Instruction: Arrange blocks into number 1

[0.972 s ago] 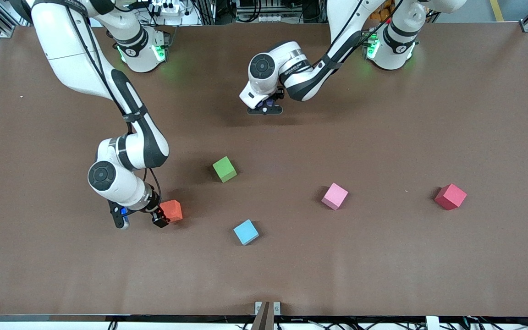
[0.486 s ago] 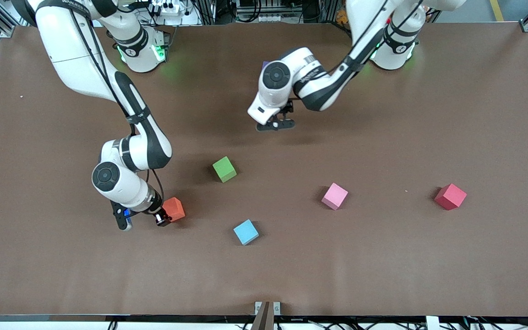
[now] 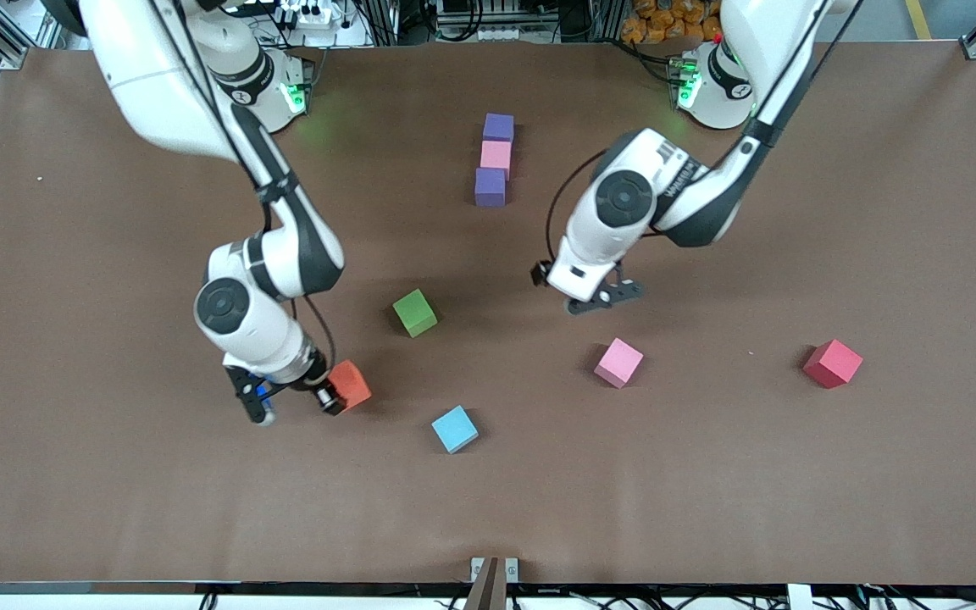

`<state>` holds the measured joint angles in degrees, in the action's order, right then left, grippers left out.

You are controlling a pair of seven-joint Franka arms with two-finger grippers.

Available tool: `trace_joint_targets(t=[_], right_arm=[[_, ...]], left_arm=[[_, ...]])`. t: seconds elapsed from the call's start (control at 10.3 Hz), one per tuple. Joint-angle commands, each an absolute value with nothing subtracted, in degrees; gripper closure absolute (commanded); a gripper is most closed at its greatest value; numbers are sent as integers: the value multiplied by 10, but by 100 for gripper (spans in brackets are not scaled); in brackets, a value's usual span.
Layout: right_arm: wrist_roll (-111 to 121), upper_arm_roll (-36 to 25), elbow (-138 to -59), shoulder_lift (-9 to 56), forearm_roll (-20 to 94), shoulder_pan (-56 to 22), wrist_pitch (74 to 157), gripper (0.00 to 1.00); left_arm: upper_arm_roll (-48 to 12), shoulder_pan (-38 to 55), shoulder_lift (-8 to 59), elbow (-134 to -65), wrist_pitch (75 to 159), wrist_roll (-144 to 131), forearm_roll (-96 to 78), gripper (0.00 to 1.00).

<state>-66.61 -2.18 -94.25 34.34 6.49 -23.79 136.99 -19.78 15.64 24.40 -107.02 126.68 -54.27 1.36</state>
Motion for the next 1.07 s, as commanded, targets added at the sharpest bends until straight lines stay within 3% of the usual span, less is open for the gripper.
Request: trace_joint_targets(t=[0.0, 0.19, 0.68, 0.97], right_arm=[[-611, -33, -974, 275, 40, -315, 1324, 54], [-530, -32, -1010, 258, 11, -371, 1322, 52], [-476, -23, -1041, 262, -35, -480, 1332, 52], [-498, 10, -1121, 252, -34, -494, 1431, 52]], left_arm=[[-142, 161, 264, -1048, 1261, -556, -30, 0], [-104, 161, 282, -1042, 1272, -568, -58, 0], [-75, 168, 330, -1001, 1334, -622, -57, 0], [-60, 170, 358, -976, 1339, -621, -55, 0]])
